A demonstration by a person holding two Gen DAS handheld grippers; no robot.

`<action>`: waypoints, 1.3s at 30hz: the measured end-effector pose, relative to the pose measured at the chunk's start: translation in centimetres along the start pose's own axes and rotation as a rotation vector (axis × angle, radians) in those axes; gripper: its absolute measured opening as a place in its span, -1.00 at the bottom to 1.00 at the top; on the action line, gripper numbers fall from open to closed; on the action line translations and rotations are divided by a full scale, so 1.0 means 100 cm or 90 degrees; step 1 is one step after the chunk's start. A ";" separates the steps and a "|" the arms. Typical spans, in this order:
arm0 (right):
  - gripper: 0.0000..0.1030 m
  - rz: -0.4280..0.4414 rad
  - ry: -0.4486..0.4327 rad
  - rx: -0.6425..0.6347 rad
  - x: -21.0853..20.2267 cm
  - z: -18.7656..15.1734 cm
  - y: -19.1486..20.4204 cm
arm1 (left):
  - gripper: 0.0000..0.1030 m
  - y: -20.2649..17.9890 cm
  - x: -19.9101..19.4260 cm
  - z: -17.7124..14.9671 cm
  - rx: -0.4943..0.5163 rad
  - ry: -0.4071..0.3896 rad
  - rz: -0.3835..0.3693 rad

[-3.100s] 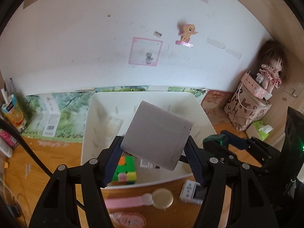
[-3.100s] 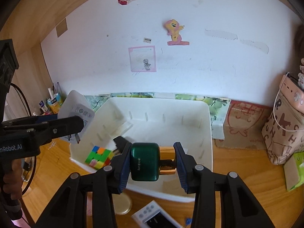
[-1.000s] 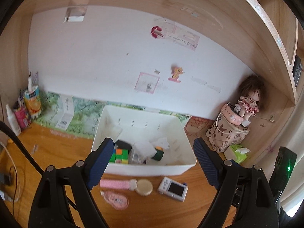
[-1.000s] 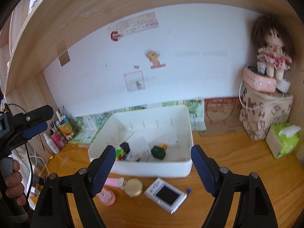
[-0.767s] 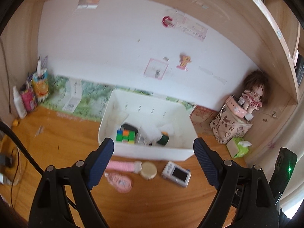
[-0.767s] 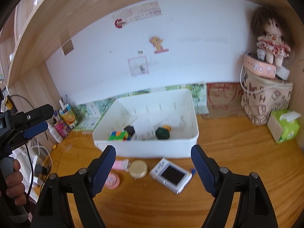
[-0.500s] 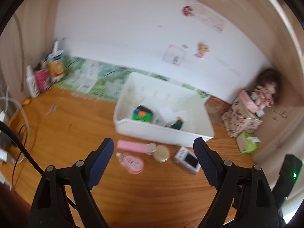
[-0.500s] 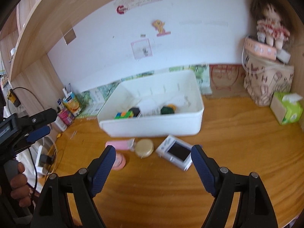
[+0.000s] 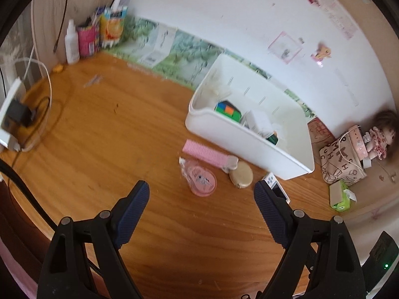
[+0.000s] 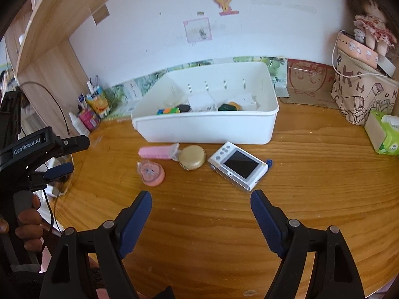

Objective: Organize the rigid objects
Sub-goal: 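Move both tools out of the bin toward the items on the desk, then grasp the pink correction tape with the left tool while the right tool grasps the white game device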

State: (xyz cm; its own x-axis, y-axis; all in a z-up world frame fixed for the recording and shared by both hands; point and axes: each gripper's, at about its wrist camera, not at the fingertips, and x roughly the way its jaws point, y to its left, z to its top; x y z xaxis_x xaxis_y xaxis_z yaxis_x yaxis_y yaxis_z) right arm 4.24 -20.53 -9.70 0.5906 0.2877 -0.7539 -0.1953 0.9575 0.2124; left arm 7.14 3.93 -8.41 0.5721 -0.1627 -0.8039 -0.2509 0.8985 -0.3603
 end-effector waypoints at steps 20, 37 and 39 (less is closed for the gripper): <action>0.59 0.028 0.093 -0.107 0.052 0.025 -0.026 | 0.71 0.004 0.067 0.000 -0.158 0.090 0.086; 0.59 0.032 0.139 -0.169 0.110 0.040 -0.056 | 0.71 0.005 0.127 0.002 -0.221 0.166 0.150; 0.59 0.034 0.139 -0.176 0.116 0.041 -0.056 | 0.71 0.004 0.132 0.003 -0.217 0.174 0.160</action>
State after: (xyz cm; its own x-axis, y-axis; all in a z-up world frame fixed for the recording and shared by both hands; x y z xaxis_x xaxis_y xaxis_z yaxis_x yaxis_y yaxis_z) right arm 15.34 -22.46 -17.09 0.3975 0.2975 -0.8680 -0.4438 0.8903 0.1019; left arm 14.82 2.25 -18.97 0.2478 -0.1003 -0.9636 -0.6218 0.7463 -0.2376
